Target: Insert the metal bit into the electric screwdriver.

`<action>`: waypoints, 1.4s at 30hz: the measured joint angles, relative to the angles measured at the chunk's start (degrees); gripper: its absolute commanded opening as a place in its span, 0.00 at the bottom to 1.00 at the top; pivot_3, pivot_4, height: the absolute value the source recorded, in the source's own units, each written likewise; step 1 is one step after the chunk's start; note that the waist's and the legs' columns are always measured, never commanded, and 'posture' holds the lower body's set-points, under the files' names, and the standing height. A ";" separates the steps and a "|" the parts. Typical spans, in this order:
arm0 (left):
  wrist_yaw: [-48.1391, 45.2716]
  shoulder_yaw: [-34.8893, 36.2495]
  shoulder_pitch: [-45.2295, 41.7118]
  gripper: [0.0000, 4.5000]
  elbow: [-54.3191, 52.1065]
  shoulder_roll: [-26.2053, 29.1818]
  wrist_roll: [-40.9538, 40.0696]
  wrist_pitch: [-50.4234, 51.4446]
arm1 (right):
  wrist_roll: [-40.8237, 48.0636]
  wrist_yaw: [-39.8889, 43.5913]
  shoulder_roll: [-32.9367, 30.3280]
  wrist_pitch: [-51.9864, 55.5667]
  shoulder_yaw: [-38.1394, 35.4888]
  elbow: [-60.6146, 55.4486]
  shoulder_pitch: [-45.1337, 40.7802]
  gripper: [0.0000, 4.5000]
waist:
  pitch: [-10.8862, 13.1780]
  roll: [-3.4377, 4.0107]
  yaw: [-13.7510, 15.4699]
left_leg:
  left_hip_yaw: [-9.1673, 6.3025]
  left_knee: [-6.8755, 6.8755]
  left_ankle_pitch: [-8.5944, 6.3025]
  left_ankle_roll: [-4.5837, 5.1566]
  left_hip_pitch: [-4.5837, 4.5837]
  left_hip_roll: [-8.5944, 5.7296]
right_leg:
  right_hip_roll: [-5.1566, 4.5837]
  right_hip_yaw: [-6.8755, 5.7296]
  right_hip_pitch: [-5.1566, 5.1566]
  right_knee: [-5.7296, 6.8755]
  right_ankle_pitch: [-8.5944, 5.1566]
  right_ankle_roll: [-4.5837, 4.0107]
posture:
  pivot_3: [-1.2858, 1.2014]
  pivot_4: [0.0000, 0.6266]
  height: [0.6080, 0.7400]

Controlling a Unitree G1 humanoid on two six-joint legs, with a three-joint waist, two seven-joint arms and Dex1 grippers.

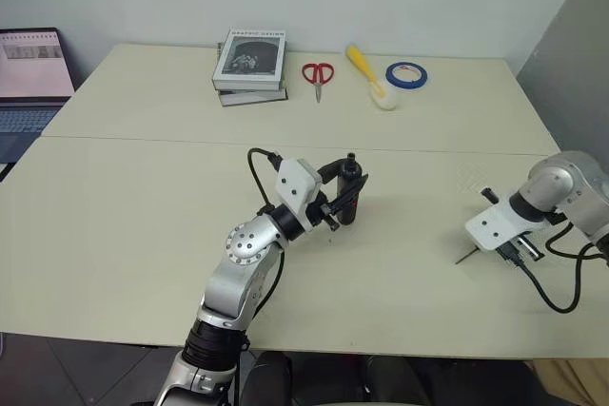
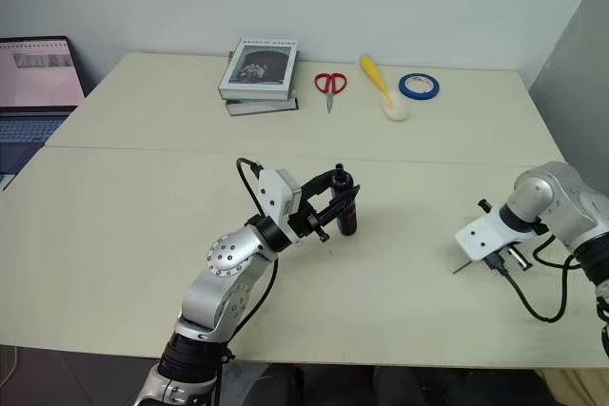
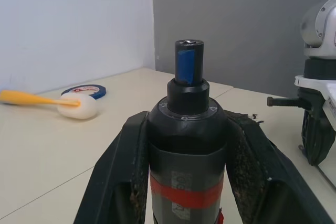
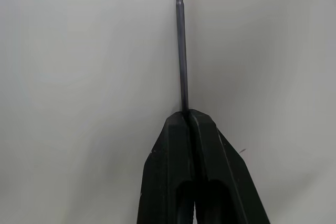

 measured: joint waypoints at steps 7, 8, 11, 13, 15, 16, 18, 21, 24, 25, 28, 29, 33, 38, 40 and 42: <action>0.22 0.10 -1.94 0.37 0.72 -0.15 0.08 0.00 | 9.63 0.14 -1.40 8.28 -7.00 -3.84 2.22 0.00 | 0.01 0.02 0.03 | -0.02 0.00 0.00 0.00 -0.05 0.00 | 0.00 0.00 -0.04 0.01 0.01 0.00 | 0.52 0.24 1.00; 0.50 0.24 -2.50 0.37 0.79 -0.33 0.09 -0.01 | 12.03 0.15 -1.96 10.94 -9.20 -5.69 3.55 0.00 | 0.01 0.02 0.03 | -0.04 0.00 0.00 0.00 -0.06 0.00 | 0.00 -0.01 -0.04 0.01 0.00 0.00 | 0.52 0.24 1.00; 2.33 1.19 -3.99 0.37 0.97 -1.49 0.17 -0.16 | 20.14 -0.27 -2.74 20.86 -15.82 -12.64 8.91 0.00 | 0.01 0.01 0.19 | -0.13 -0.01 0.00 0.01 -0.13 -0.02 | 0.00 -0.04 -0.04 -0.03 0.00 0.00 | 0.52 0.24 1.00; 4.05 1.99 -4.55 0.37 1.34 -2.47 0.36 -0.24 | 27.42 -2.93 -2.30 31.10 -22.22 -19.56 14.84 0.00 | 0.01 0.01 0.33 | -0.19 0.00 0.00 0.01 -0.16 -0.03 | 0.00 -0.08 -0.04 -0.02 0.00 0.00 | 0.52 0.24 1.00; 5.53 2.79 -4.77 0.37 2.11 -2.73 0.87 -0.37 | 35.53 -7.58 -0.07 41.57 -29.30 -26.47 20.03 0.00 | 0.01 0.01 0.41 | -0.25 0.00 0.00 0.01 -0.20 -0.05 | 0.01 -0.11 -0.04 -0.02 0.00 -0.01 | 0.52 0.24 1.00; 6.18 3.09 -4.81 0.37 2.72 -2.87 1.05 -0.46 | 39.34 -10.49 1.55 46.65 -32.64 -29.63 22.00 0.00 | 0.01 0.01 0.36 | -0.25 0.00 0.00 0.01 -0.20 -0.05 | 0.02 -0.11 -0.03 -0.01 0.00 0.00 | 0.52 0.24 1.00; 6.78 3.26 -4.59 0.37 3.81 -3.31 1.37 -0.56 | 47.30 -18.27 6.02 57.16 -39.27 -36.26 24.55 0.00 | 0.01 0.00 0.19 | -0.22 0.02 0.00 0.01 -0.20 -0.05 | 0.03 -0.09 -0.04 -0.01 -0.01 0.01 | 0.52 0.24 1.00; 6.80 2.71 -3.71 0.37 4.52 -3.42 2.24 -1.85 | 56.65 -29.11 12.73 67.31 -45.47 -42.96 25.00 0.00 | 0.01 0.00 0.18 | -0.25 0.03 0.00 0.01 -0.19 -0.05 | 0.07 -0.09 -0.04 0.00 -0.14 0.30 | 0.52 0.24 1.00; 6.56 2.38 -3.03 0.37 5.66 -3.39 3.04 -2.98 | 64.11 -38.97 18.44 73.86 -49.38 -47.22 25.04 0.00 | 0.01 0.00 0.23 | -0.26 0.04 0.01 0.02 -0.21 -0.05 | 0.09 -0.07 -0.04 -0.01 -0.11 0.35 | 0.52 0.24 1.00; 6.48 2.30 -2.87 0.37 5.80 -3.37 3.27 -3.53 | 65.66 -41.35 19.66 75.06 -50.06 -47.86 25.04 0.00 | 0.01 0.00 0.22 | -0.25 0.04 0.02 0.02 -0.22 -0.05 | 0.09 -0.07 -0.04 -0.02 -0.11 0.36 | 0.52 0.24 1.00; 6.29 2.01 -2.40 0.37 6.31 -3.28 4.14 -5.52 | 69.58 -48.98 23.94 77.18 -51.09 -48.96 23.51 0.00 | 0.01 0.01 0.14 | -0.23 0.03 0.02 0.03 -0.21 -0.05 | 0.09 -0.04 -0.05 -0.01 -0.11 0.36 | 0.52 0.24 1.00; 6.24 1.95 -2.26 0.37 6.53 -3.26 4.46 -6.28 | 70.22 -50.89 24.65 77.45 -51.08 -49.25 22.61 0.00 | 0.00 0.01 0.14 | -0.23 0.02 0.02 0.03 -0.21 -0.05 | 0.09 -0.05 -0.06 -0.01 -0.11 0.36 | 0.52 0.24 1.00; 6.34 1.70 -2.04 0.37 7.43 -3.31 5.00 -8.06 | 70.90 -56.69 26.91 76.92 -50.67 -50.41 19.49 0.00 | -0.01 0.02 0.17 | -0.24 0.00 0.02 0.03 -0.21 -0.04 | 0.10 -0.06 -0.06 -0.02 -0.12 0.36 | 0.52 0.24 1.00; 8.51 1.68 -1.69 0.37 7.84 -4.31 6.14 -9.01 | 66.15 -64.87 31.98 73.42 -46.00 -52.35 16.48 0.00 | -0.01 0.03 0.04 | -0.24 0.00 0.02 0.03 -0.19 -0.04 | 0.10 -0.05 -0.07 0.00 -0.12 0.37 | 0.52 0.24 1.00; 9.42 1.67 -1.70 0.37 7.87 -4.75 6.73 -8.93 | 65.10 -67.02 33.47 72.66 -44.08 -53.90 15.08 0.00 | -0.02 0.04 0.00 | -0.25 0.00 0.02 0.04 -0.20 -0.03 | 0.11 -0.06 -0.09 0.00 -0.11 0.38 | 0.52 0.24 1.00; 10.83 1.67 -1.78 0.37 7.81 -5.76 7.09 -8.50 | 64.47 -69.11 35.19 72.07 -42.36 -55.43 13.49 0.00 | -0.02 0.04 -0.02 | -0.26 -0.01 0.02 0.04 -0.19 -0.02 | 0.12 -0.06 -0.10 0.00 -0.12 0.38 | 0.52 0.24 1.00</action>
